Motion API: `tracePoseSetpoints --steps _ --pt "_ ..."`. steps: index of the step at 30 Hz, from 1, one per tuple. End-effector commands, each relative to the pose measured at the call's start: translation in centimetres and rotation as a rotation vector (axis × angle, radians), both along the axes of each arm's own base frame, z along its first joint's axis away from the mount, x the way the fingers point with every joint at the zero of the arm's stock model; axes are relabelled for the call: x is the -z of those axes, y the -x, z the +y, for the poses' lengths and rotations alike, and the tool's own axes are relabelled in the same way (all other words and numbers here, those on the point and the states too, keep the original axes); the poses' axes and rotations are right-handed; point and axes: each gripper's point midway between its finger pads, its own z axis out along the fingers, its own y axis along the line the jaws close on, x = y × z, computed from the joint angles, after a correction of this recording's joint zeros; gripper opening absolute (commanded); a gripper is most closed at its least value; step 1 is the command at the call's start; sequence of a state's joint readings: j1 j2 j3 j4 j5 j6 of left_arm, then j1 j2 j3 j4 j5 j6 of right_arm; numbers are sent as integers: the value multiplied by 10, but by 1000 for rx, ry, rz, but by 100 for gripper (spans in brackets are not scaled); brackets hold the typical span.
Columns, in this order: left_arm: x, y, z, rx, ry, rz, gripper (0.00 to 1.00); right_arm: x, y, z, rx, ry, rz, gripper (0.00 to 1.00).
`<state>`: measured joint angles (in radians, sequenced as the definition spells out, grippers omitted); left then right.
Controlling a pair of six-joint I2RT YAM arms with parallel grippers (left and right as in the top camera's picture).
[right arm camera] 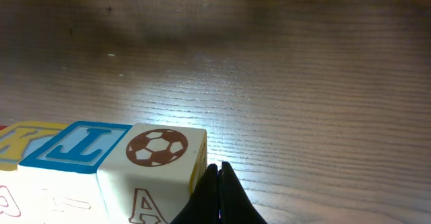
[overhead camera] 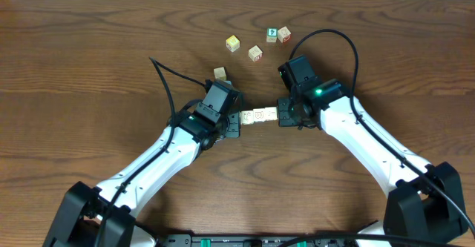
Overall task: Lift 5 blocks
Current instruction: 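Lower the squeezed block row back onto the table with both grippers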
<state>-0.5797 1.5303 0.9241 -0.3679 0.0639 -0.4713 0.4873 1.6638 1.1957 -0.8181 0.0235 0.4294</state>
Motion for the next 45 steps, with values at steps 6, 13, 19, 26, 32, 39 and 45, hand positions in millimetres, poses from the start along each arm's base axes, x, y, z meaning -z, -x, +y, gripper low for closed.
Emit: tracePoseSetpoints --steps 6,13,19,26,32,39,45 --pt "-23 11 -71 196 207 9 7 -7 28 70 -168 -230 93 1" --pt "-26 8 -73 197 214 -8 8 -3 25 71 -168 -231 83 1" --pt "-25 7 -70 188 201 -15 7 13 25 72 -164 -215 117 1" --pt "-17 6 -67 177 186 -20 7 25 22 74 -164 -212 127 1" --pt "-11 4 -68 177 184 -15 7 33 21 75 -161 -205 142 1" --pt "-8 5 -70 182 189 -6 7 29 24 82 -175 -250 153 1" --pt "-11 5 -73 189 205 -10 7 22 28 90 -171 -314 178 1"
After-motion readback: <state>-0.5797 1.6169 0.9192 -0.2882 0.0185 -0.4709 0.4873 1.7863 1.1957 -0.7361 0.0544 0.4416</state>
